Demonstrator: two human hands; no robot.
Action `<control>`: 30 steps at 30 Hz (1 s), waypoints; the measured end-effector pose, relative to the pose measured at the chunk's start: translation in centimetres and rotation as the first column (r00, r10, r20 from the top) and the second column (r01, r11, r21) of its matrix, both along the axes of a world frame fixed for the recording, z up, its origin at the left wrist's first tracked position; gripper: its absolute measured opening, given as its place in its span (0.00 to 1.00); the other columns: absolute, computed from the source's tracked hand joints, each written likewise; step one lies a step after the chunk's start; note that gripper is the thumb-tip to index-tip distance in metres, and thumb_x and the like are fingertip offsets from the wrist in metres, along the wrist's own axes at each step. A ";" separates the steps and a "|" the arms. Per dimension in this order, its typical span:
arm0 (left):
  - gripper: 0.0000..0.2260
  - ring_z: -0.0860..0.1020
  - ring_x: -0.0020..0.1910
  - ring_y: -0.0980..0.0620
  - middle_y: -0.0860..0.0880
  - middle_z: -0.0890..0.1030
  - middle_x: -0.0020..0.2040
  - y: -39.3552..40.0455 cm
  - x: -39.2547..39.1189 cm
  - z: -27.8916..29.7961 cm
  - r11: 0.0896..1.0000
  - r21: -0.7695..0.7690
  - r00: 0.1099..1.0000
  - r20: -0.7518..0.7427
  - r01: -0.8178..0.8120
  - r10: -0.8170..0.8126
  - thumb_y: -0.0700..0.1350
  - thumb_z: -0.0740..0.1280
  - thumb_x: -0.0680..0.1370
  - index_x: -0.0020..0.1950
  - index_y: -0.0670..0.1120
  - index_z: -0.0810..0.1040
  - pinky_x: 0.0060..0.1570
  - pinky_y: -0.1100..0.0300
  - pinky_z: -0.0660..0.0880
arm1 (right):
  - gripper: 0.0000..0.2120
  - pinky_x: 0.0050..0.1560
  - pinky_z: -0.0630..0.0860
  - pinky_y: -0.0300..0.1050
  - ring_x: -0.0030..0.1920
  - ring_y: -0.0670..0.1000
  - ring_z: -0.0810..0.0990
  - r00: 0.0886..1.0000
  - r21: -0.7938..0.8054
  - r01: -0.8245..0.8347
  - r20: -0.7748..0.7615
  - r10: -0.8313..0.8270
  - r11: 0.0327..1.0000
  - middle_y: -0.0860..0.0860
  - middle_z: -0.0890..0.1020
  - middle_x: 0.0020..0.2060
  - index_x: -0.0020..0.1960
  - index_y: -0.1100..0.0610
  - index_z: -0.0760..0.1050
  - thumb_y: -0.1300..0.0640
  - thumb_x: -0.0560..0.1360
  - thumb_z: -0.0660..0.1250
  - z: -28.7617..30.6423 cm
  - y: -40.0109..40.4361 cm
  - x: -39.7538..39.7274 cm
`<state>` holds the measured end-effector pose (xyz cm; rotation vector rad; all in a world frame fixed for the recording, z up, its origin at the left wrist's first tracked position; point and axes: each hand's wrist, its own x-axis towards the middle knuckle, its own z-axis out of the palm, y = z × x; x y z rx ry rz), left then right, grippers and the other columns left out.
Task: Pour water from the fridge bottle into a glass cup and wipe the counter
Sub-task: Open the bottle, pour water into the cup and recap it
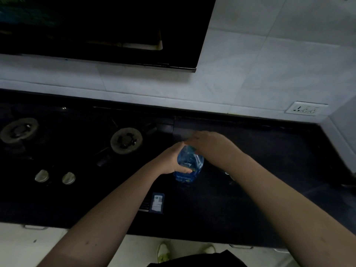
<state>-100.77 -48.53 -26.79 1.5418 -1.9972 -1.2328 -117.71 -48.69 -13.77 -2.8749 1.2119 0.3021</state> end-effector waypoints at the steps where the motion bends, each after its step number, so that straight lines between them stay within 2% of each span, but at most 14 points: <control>1: 0.42 0.72 0.63 0.56 0.58 0.69 0.64 0.0 0.0 0.0 1.000 0.004 1.000 -0.004 0.001 -0.001 0.51 0.80 0.67 0.75 0.53 0.60 0.62 0.60 0.70 | 0.16 0.58 0.72 0.45 0.62 0.53 0.74 1.000 -0.028 0.000 0.002 0.000 1.000 0.51 0.73 0.65 0.68 0.50 0.72 0.55 0.80 0.60 -0.4 0.1 0.1; 5: 0.42 0.71 0.63 0.55 0.57 0.69 0.67 0.1 -0.1 0.1 1.000 0.003 1.000 0.013 0.008 -0.009 0.51 0.80 0.68 0.75 0.54 0.59 0.63 0.57 0.71 | 0.12 0.54 0.76 0.49 0.57 0.55 0.76 0.990 -0.052 0.131 0.050 -0.128 0.990 0.54 0.76 0.57 0.59 0.58 0.75 0.54 0.81 0.59 -1.7 0.1 0.6; 9: 0.42 0.70 0.66 0.55 0.55 0.68 0.70 0.0 -0.1 0.0 1.000 -0.005 1.000 0.000 0.013 -0.013 0.52 0.80 0.68 0.76 0.53 0.60 0.65 0.53 0.71 | 0.16 0.50 0.77 0.48 0.55 0.55 0.78 0.976 -0.107 0.212 0.065 -0.206 0.971 0.56 0.77 0.55 0.60 0.60 0.73 0.49 0.82 0.57 -2.7 0.3 1.0; 11: 0.44 0.70 0.67 0.54 0.55 0.68 0.71 0.1 -0.1 -0.2 1.000 -0.005 1.000 0.000 0.013 -0.013 0.53 0.80 0.67 0.76 0.53 0.59 0.67 0.51 0.71 | 0.19 0.44 0.75 0.46 0.53 0.55 0.78 0.971 -0.128 0.236 0.056 -0.230 0.963 0.56 0.78 0.54 0.60 0.60 0.73 0.46 0.83 0.53 -3.0 0.5 1.2; 14: 0.40 0.72 0.64 0.55 0.55 0.70 0.68 0.2 -0.1 -0.5 1.000 0.000 1.000 -0.005 0.003 -0.003 0.54 0.80 0.66 0.73 0.54 0.64 0.65 0.50 0.72 | 0.22 0.36 0.71 0.46 0.44 0.54 0.79 0.957 -0.172 0.290 0.026 -0.290 0.941 0.54 0.80 0.46 0.54 0.57 0.75 0.43 0.83 0.50 -3.2 0.6 1.4; 17: 0.34 0.74 0.61 0.56 0.56 0.73 0.63 0.2 -0.1 -0.5 1.000 0.009 1.000 0.005 0.000 0.000 0.56 0.79 0.64 0.66 0.55 0.68 0.63 0.49 0.74 | 0.25 0.30 0.67 0.42 0.33 0.52 0.75 0.925 -0.144 0.377 0.008 -0.380 0.915 0.50 0.76 0.35 0.45 0.56 0.77 0.40 0.81 0.50 -3.2 0.1 1.6; 18: 0.34 0.74 0.60 0.56 0.56 0.73 0.63 0.2 -0.1 -0.5 1.000 0.012 1.000 0.004 0.000 0.000 0.55 0.80 0.65 0.66 0.55 0.68 0.63 0.50 0.74 | 0.25 0.29 0.66 0.42 0.33 0.52 0.75 0.931 -0.149 0.362 0.008 -0.365 0.920 0.50 0.76 0.35 0.46 0.56 0.78 0.40 0.81 0.50 -3.2 -0.1 1.5; 20: 0.36 0.74 0.61 0.56 0.56 0.72 0.64 0.2 -0.1 -0.4 1.000 0.017 1.000 -0.010 0.000 0.000 0.53 0.80 0.66 0.69 0.54 0.66 0.64 0.51 0.74 | 0.22 0.33 0.72 0.45 0.39 0.54 0.79 0.973 -0.154 0.232 0.044 -0.228 0.960 0.52 0.79 0.44 0.54 0.56 0.76 0.42 0.82 0.51 -3.1 -0.1 0.9; 23: 0.40 0.74 0.61 0.55 0.55 0.72 0.65 0.2 -0.2 -0.2 1.000 0.025 1.000 -0.019 0.004 -0.004 0.54 0.80 0.66 0.72 0.54 0.63 0.63 0.51 0.74 | 0.17 0.47 0.78 0.52 0.50 0.57 0.80 1.000 -0.059 -0.001 0.019 0.003 0.998 0.55 0.75 0.58 0.67 0.55 0.68 0.49 0.82 0.55 -2.7 -0.3 -0.7; 26: 0.40 0.75 0.60 0.55 0.54 0.72 0.64 0.3 -0.2 -0.3 1.000 0.017 1.000 -0.010 -0.007 0.007 0.53 0.80 0.66 0.72 0.54 0.63 0.62 0.51 0.75 | 0.16 0.54 0.76 0.51 0.56 0.55 0.78 1.000 0.000 0.006 0.013 -0.006 1.000 0.54 0.74 0.61 0.68 0.55 0.67 0.53 0.82 0.57 -2.3 -0.5 -1.0; 30: 0.40 0.75 0.59 0.55 0.55 0.71 0.64 0.7 -0.4 -0.4 1.000 -0.026 1.000 -0.008 -0.018 0.018 0.53 0.79 0.67 0.73 0.54 0.61 0.61 0.53 0.75 | 0.16 0.54 0.76 0.51 0.57 0.55 0.77 0.999 -0.036 0.035 0.001 -0.034 0.999 0.54 0.74 0.61 0.67 0.57 0.67 0.51 0.82 0.56 -2.7 -0.1 -0.4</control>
